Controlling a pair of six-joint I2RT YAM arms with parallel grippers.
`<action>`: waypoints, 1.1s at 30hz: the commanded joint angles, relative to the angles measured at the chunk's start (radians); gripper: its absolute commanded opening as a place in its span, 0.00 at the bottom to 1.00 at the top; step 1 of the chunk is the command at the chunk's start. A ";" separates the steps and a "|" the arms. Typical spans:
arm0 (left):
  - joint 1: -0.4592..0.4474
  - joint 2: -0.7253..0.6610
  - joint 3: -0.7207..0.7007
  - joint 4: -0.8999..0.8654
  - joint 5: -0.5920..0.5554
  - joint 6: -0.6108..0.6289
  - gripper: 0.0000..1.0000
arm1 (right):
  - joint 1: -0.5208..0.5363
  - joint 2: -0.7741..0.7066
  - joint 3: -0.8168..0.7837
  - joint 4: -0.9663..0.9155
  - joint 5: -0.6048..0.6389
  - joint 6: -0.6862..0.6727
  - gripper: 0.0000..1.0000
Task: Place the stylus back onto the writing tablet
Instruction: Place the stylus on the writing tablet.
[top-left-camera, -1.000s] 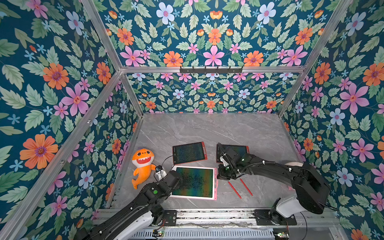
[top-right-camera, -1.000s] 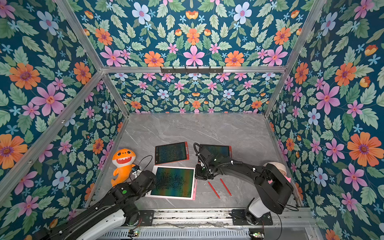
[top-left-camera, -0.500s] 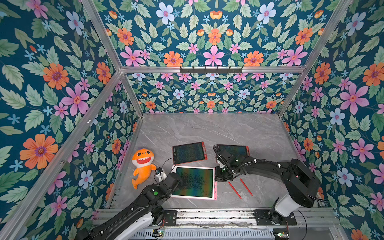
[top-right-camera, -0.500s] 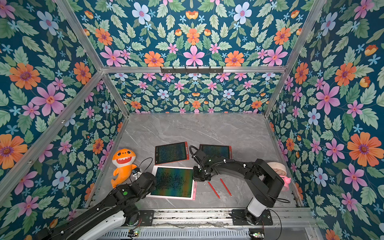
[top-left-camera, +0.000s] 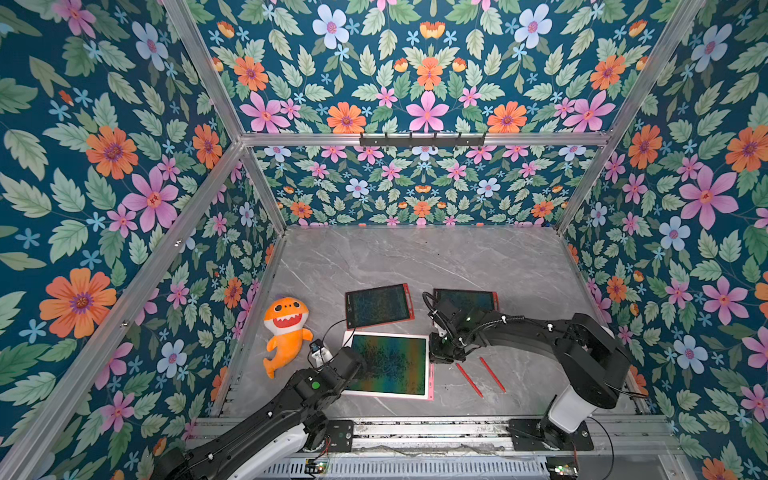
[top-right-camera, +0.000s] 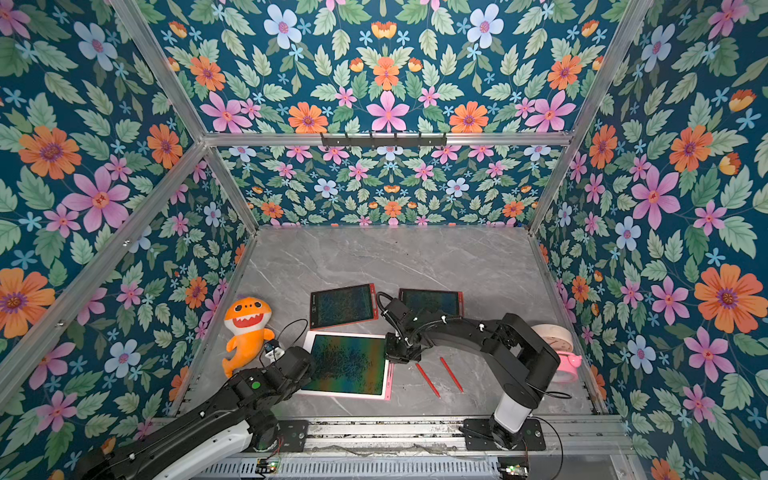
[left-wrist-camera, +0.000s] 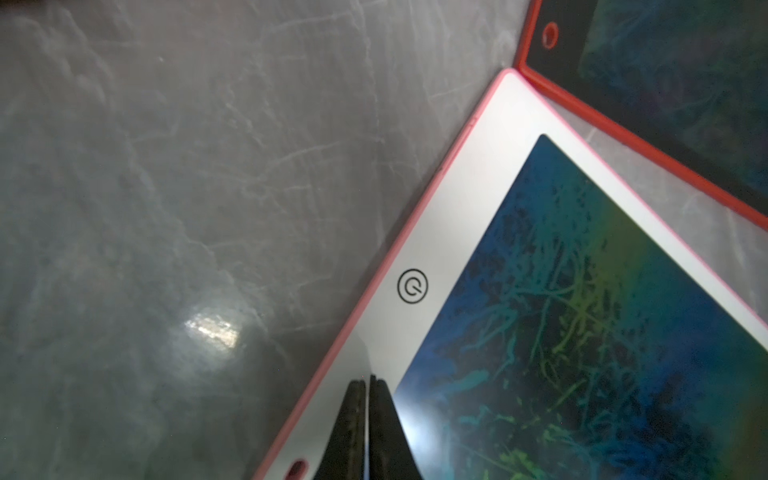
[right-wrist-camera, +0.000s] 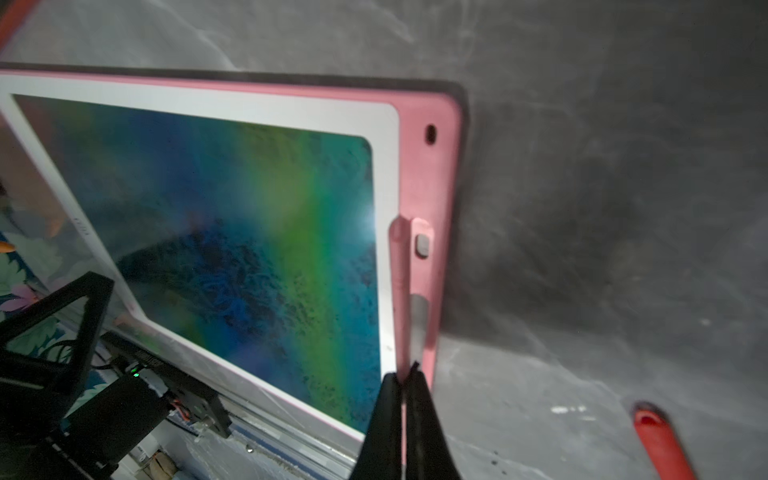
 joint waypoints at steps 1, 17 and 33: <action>0.000 -0.002 -0.003 -0.006 -0.014 -0.013 0.09 | 0.004 0.003 0.005 -0.028 0.013 -0.005 0.00; 0.000 0.008 0.000 -0.002 -0.015 -0.015 0.05 | 0.020 0.052 0.037 -0.070 0.012 -0.009 0.00; 0.001 0.014 0.002 0.001 -0.006 -0.008 0.02 | 0.021 0.077 0.049 -0.104 0.007 -0.003 0.00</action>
